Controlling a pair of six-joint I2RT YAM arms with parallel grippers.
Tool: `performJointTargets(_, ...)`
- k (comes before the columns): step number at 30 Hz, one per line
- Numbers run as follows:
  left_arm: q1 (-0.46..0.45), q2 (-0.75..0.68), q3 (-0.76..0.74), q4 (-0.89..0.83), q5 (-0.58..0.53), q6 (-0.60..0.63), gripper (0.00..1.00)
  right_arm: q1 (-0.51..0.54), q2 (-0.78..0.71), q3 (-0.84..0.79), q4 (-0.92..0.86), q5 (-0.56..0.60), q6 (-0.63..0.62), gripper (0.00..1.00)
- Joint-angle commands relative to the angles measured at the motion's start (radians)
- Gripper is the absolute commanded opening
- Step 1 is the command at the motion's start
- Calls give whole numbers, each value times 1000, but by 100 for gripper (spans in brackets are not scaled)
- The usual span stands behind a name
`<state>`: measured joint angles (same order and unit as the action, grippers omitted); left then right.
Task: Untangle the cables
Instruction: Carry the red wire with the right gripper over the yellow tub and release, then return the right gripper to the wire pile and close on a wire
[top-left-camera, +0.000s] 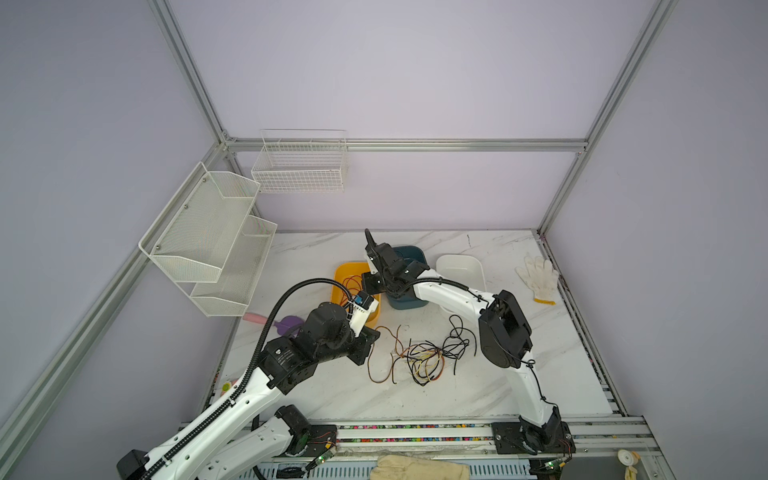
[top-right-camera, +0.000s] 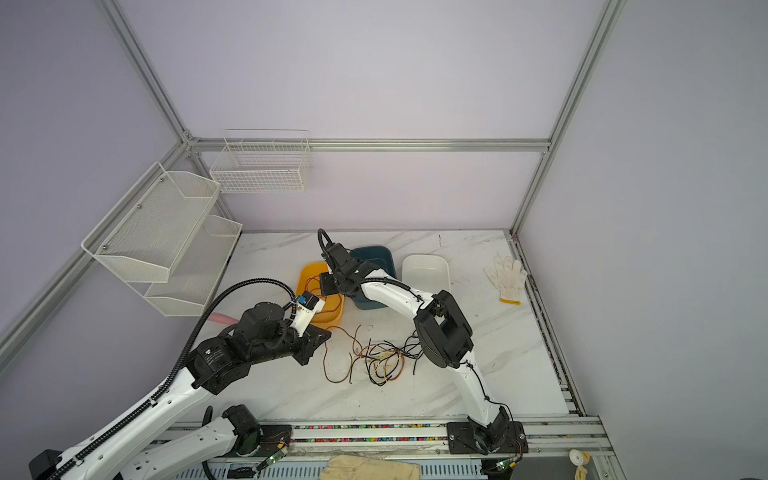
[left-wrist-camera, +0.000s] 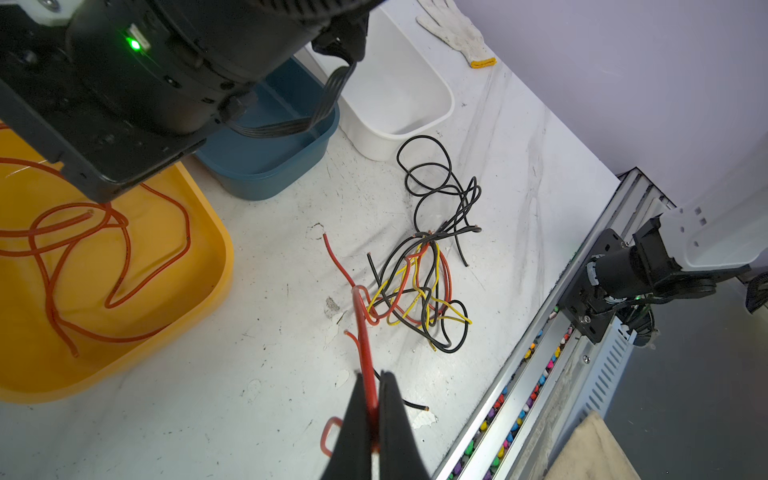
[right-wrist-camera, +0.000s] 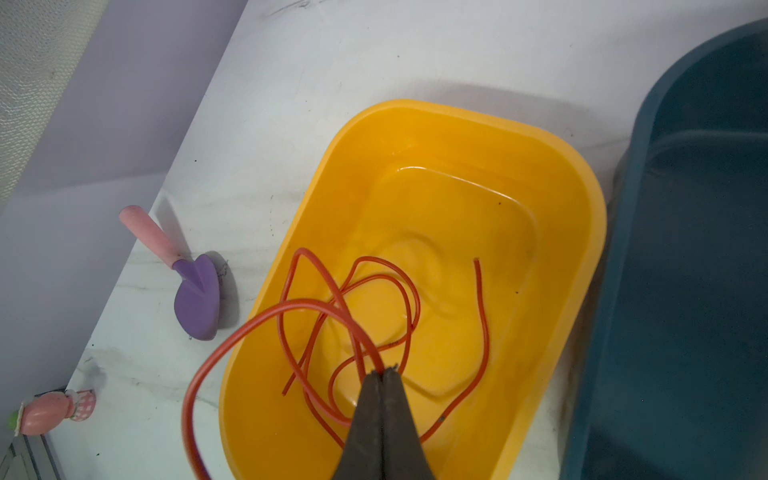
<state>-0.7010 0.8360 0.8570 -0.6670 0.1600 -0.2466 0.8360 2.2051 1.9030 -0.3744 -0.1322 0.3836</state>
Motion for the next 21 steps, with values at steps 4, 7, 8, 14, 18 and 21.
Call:
performJointTargets(4, 1, -21, -32, 44, -5, 9, 0, -4, -28, -1, -18, -10, -6, 17)
performJointTargets(7, 1, -23, -35, 44, -7, 9, 0, -4, -36, -1, -24, -7, -7, 28)
performJointTargets(8, 0, -23, -35, 44, -9, 9, 0, -4, -39, -1, -27, -1, -8, 31)
performJointTargets(14, 0, -21, -34, 44, -8, 9, 0, -5, -115, -28, -36, 47, -26, 51)
performJointTargets(18, 0, -21, -33, 44, -7, 10, 0, -5, -188, -78, -20, 49, -46, 65)
performJointTargets(21, 1, -23, -33, 44, -7, 10, 0, -8, -239, -108, -25, 63, -49, 69)
